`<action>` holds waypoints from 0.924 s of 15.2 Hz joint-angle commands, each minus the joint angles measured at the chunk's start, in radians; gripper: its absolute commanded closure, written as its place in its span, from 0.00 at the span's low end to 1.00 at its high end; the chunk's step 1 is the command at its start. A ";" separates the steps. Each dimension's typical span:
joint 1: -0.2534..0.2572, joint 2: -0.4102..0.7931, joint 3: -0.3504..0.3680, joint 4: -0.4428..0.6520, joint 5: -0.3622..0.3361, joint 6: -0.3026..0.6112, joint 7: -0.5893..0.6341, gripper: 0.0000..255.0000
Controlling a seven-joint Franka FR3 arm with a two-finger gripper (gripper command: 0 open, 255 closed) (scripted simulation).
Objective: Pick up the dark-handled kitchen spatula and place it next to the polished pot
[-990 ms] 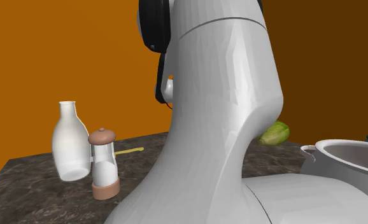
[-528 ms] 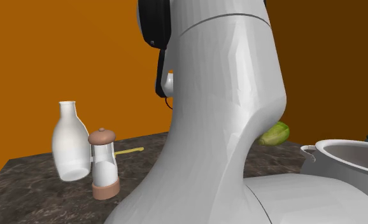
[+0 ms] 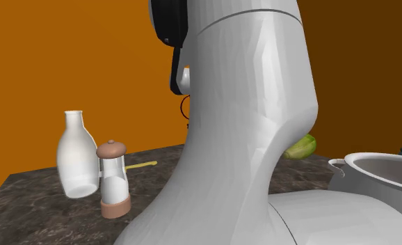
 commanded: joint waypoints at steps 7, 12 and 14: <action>0.001 -0.025 -0.002 0.074 -0.007 -0.097 0.009 1.00; 0.000 -0.034 -0.003 0.128 -0.009 -0.160 0.012 1.00; 0.000 -0.037 -0.004 0.151 -0.010 -0.186 0.014 1.00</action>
